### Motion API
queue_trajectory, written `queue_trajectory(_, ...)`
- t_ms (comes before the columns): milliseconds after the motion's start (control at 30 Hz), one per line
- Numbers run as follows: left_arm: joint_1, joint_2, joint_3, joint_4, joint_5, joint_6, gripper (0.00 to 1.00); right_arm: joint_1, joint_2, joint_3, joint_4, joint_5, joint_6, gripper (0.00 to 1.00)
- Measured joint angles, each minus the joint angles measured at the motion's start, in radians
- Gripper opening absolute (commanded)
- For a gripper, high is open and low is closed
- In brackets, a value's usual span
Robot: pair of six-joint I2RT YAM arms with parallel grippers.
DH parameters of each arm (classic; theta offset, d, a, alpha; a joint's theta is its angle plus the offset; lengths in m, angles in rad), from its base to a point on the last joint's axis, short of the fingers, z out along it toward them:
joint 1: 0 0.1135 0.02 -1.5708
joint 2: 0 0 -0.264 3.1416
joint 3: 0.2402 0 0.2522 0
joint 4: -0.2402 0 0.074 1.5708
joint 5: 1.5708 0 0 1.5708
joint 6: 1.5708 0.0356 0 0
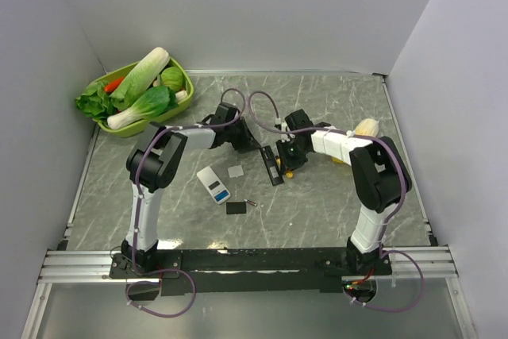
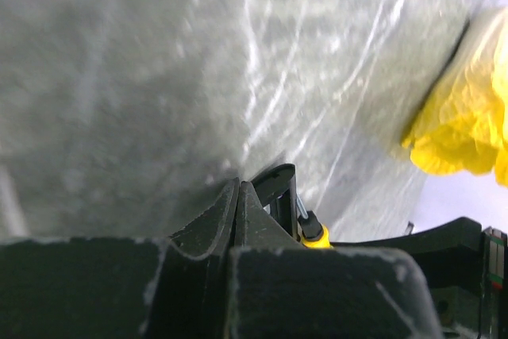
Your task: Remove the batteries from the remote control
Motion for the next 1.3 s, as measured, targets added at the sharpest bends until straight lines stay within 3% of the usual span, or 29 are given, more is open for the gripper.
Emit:
queue_trajectory(233, -0.039, -0.028, -0.060, 0.032, 0.040, -0.010, 0.01, 0.010, -0.114, -0.130, -0.013, 0.039, 0.051, 0.00)
queue_trajectory(433, -0.048, -0.029, -0.063, 0.032, 0.060, -0.016, 0.02, 0.013, -0.143, -0.106, -0.120, 0.193, 0.040, 0.00)
queue_trajectory(767, -0.053, -0.006, -0.086, 0.154, 0.206, -0.077, 0.06, 0.005, -0.169, 0.018, -0.264, 0.243, -0.139, 0.00)
queue_trajectory(1000, -0.050, 0.013, -0.094, 0.206, 0.277, -0.104, 0.18, -0.004, -0.173, 0.074, -0.315, 0.213, -0.286, 0.00)
queue_trajectory(1300, 0.038, -0.096, -0.195, 0.129, 0.163, -0.096, 0.04, 0.007, -0.223, 0.075, -0.365, 0.191, -0.486, 0.00)
